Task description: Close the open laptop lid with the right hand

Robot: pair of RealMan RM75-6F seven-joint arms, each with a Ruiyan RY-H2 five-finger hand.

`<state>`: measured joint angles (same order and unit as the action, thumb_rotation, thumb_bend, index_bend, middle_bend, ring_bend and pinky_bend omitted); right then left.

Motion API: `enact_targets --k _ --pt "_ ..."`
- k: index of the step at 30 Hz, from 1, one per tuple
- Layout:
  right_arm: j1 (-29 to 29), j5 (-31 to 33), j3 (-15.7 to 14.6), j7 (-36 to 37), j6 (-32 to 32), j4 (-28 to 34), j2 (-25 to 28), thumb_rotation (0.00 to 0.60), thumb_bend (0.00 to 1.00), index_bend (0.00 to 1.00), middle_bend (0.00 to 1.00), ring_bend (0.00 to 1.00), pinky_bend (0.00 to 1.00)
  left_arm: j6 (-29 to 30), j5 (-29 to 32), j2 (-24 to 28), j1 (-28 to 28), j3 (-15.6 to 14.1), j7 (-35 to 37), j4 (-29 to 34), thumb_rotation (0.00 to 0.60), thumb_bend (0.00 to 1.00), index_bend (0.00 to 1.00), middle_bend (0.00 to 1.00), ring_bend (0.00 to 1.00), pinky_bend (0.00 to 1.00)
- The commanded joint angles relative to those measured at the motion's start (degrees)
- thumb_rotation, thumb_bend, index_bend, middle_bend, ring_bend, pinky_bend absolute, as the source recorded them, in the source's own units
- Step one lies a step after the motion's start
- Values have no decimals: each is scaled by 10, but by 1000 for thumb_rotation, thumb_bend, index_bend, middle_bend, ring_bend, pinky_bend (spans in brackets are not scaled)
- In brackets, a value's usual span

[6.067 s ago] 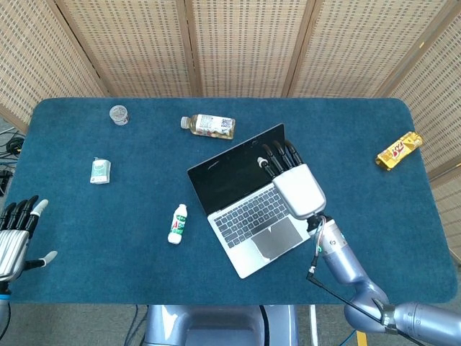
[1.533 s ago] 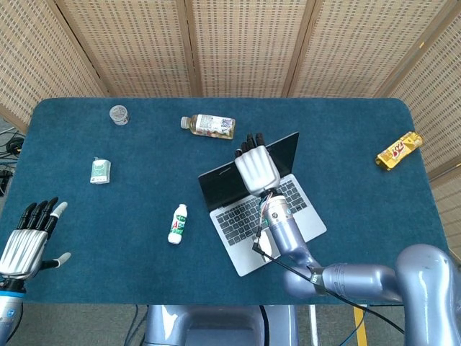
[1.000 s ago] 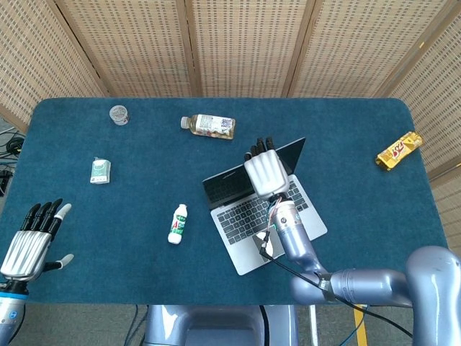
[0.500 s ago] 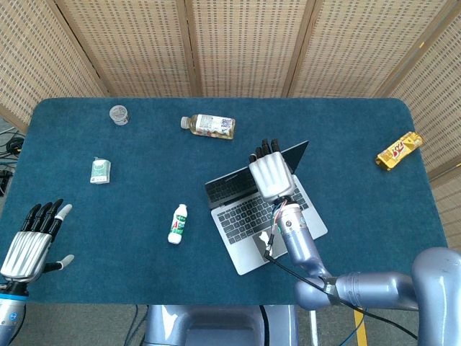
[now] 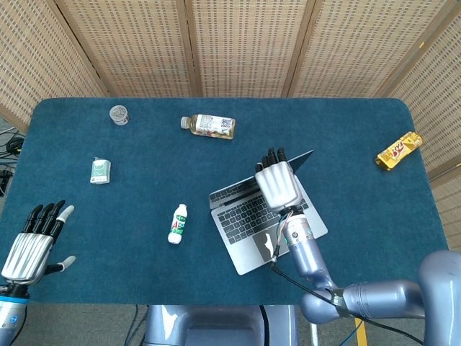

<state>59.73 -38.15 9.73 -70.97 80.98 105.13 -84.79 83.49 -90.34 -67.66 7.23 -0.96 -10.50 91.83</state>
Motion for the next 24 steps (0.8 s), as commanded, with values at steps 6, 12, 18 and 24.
enact_targets --k 6,12,18,24 --pt "-10 -6 -5 -1 11 12 8 600 1000 381 320 179 208 6 -6 2 -2 -2 1 3 600 0 0 0 0 0" --pt "-24 -20 -13 -2 29 37 22 600 1000 380 320 179 210 4 -9 1 -2 -2 -4 4 600 0 0 0 0 0" --pt "-38 -26 -18 2 36 52 35 600 1000 381 319 179 211 9 -14 1 -4 -3 -9 9 600 0 0 0 0 0" --pt "-50 -41 -26 10 38 62 40 600 1000 381 320 179 212 11 -17 1 -5 -4 -12 11 600 0 0 0 0 0"
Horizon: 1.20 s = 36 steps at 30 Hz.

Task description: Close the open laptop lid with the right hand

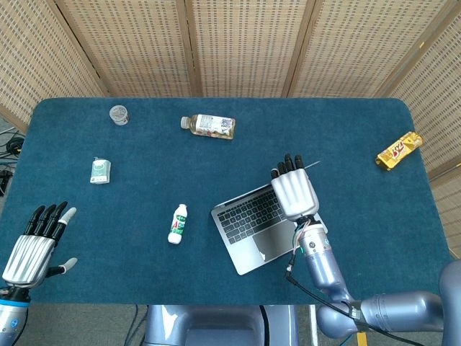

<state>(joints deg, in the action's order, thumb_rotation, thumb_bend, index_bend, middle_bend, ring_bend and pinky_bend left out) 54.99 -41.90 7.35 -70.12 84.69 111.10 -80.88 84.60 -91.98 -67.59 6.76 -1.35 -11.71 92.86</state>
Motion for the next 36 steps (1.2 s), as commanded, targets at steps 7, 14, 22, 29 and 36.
enact_targets --k 7,14,22,29,36 --pt "-23 -20 -17 19 1 7 10 600 1000 381 320 179 212 3 -3 1 -1 0 -1 2 600 0 0 0 0 0" --pt "-44 -40 -32 38 -2 3 13 600 1000 381 320 179 216 5 -9 0 -2 -2 -6 3 600 0 0 0 0 0" --pt "-74 -69 -53 56 0 4 26 600 1000 381 319 179 216 8 -12 0 -3 -2 -7 3 600 0 0 0 0 0" --pt "-94 -83 -65 69 0 -1 34 600 1000 381 319 179 216 8 -16 -1 -3 -3 -8 3 600 0 0 0 0 0" --pt "-119 -101 -79 90 0 -7 44 600 1000 381 319 179 218 8 -19 -1 -4 -4 -10 4 600 0 0 0 0 0"
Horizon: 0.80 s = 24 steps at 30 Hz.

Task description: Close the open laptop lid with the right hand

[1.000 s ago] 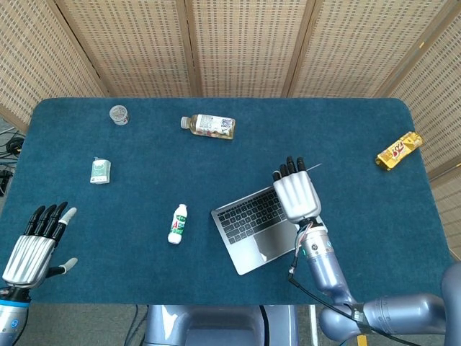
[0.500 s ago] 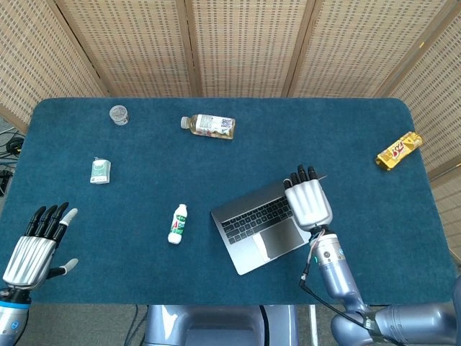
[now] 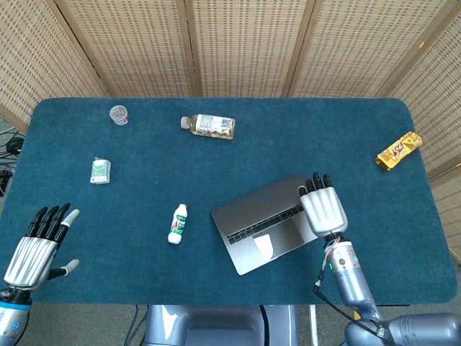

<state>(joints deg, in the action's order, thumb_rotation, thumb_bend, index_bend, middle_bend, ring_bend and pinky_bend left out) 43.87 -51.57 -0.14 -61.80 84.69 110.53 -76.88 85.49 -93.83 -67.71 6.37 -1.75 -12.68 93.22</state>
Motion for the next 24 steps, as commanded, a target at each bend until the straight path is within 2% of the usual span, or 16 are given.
enact_targets --k 1,24 --pt "-13 -7 -6 11 -1 -2 5 600 1000 381 319 179 218 -1 -1 0 0 0 -1 0 600 0 0 0 0 0" --pt "-87 -77 -37 60 -20 -33 -17 600 1000 381 315 179 218 -4 -14 -5 3 -5 -7 -1 600 0 0 0 0 0"
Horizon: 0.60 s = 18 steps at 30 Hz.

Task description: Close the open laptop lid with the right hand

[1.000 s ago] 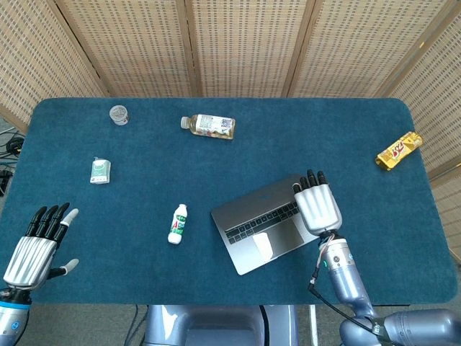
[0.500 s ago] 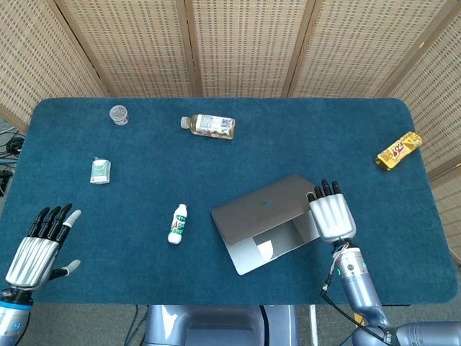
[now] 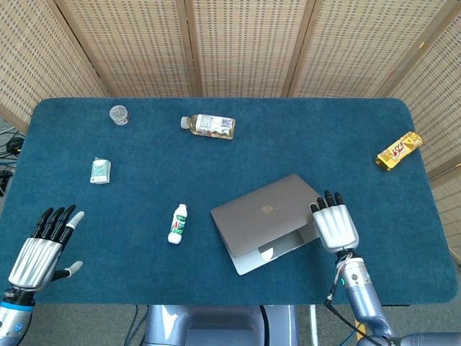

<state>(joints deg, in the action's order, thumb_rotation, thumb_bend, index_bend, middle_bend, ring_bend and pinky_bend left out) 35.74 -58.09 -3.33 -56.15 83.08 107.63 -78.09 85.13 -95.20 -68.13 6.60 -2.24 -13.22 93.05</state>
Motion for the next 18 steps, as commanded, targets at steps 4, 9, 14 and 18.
enact_targets --k 4,9,14,18 --pt "-19 -33 -14 10 -7 -11 -16 600 1000 381 314 179 218 0 -2 -1 0 -1 -2 1 600 0 0 0 0 0" --pt "-35 -50 -24 24 -14 -28 -31 600 1000 381 314 179 218 4 -5 -1 -1 -1 -1 0 600 0 0 0 0 0" --pt "-54 -65 -30 46 -25 -54 -52 600 1000 381 314 179 218 6 -7 -1 -2 -2 -1 0 600 0 0 0 0 0" --pt "-69 -73 -34 71 -39 -85 -72 600 1000 381 313 179 218 6 -9 -2 -2 -2 -2 0 600 0 0 0 0 0"
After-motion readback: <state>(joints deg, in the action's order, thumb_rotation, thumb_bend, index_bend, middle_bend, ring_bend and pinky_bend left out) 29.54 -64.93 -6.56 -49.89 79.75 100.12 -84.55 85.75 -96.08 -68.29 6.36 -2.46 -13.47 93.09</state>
